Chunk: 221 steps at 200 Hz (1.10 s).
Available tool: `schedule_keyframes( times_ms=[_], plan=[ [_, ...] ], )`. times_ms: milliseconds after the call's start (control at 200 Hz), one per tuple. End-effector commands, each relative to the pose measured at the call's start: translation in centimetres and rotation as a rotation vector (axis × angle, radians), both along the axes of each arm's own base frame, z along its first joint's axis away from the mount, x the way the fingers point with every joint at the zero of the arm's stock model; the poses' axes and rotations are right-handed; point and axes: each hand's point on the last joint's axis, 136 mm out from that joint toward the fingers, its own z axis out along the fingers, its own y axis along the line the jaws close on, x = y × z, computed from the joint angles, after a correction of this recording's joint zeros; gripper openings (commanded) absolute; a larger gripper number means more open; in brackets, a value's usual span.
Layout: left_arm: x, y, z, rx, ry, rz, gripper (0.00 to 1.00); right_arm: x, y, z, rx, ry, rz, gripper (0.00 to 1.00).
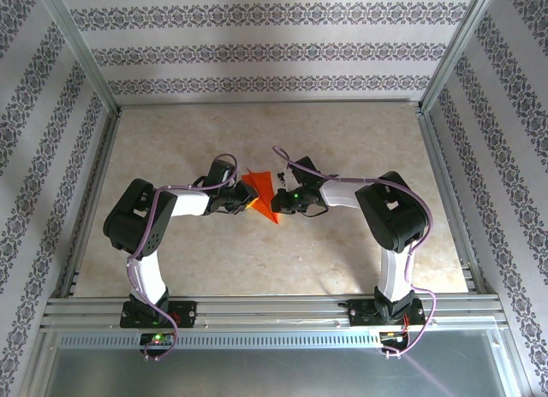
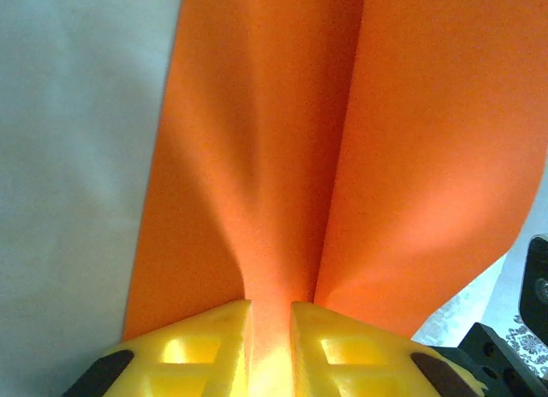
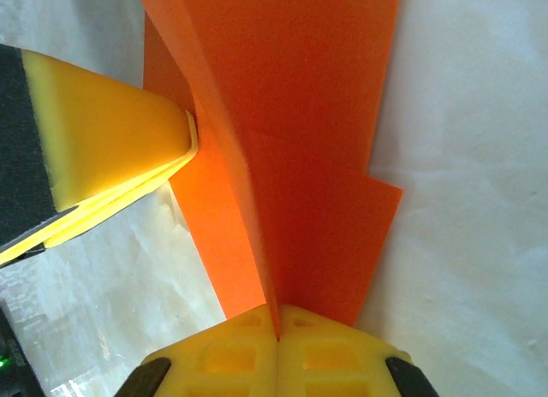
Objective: Fold a paper plane with a square sheet of paper (pick it up from the middle)
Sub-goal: Fourth fold the wing at the center of the table.
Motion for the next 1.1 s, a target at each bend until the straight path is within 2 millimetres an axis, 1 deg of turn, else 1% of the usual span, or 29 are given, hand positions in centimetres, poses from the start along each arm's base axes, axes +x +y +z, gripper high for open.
schedule_keyframes(
  times_ms=[0, 125, 255, 560, 720, 1099],
  plan=[
    [-0.9, 0.9, -0.7, 0.019, 0.041, 0.021, 0.19, 0.2, 0.9, 1.2, 0.071, -0.016, 0.031, 0.04],
    [-1.1, 1.0, -0.5, 0.021, 0.034, 0.030, 0.19, 0.2, 0.7, 1.1, 0.137, 0.026, 0.008, 0.03],
    [-1.1, 1.1, 0.1, 0.013, 0.017, 0.033, 0.19, 0.1, 0.4, 0.8, 0.165, 0.061, 0.000, 0.03],
    [0.0, 0.0, 3.4, -0.055, -0.092, 0.001, 0.21, 0.0, 0.0, -0.2, 0.208, 0.139, -0.026, 0.03],
    [0.5, -0.6, 4.5, -0.079, -0.124, -0.022, 0.23, 0.0, -0.2, -0.7, 0.223, 0.167, -0.043, 0.03],
    [1.4, -2.8, 4.7, -0.115, -0.140, -0.089, 0.23, 0.0, -0.9, -1.8, 0.223, 0.220, -0.084, 0.04]
  ],
)
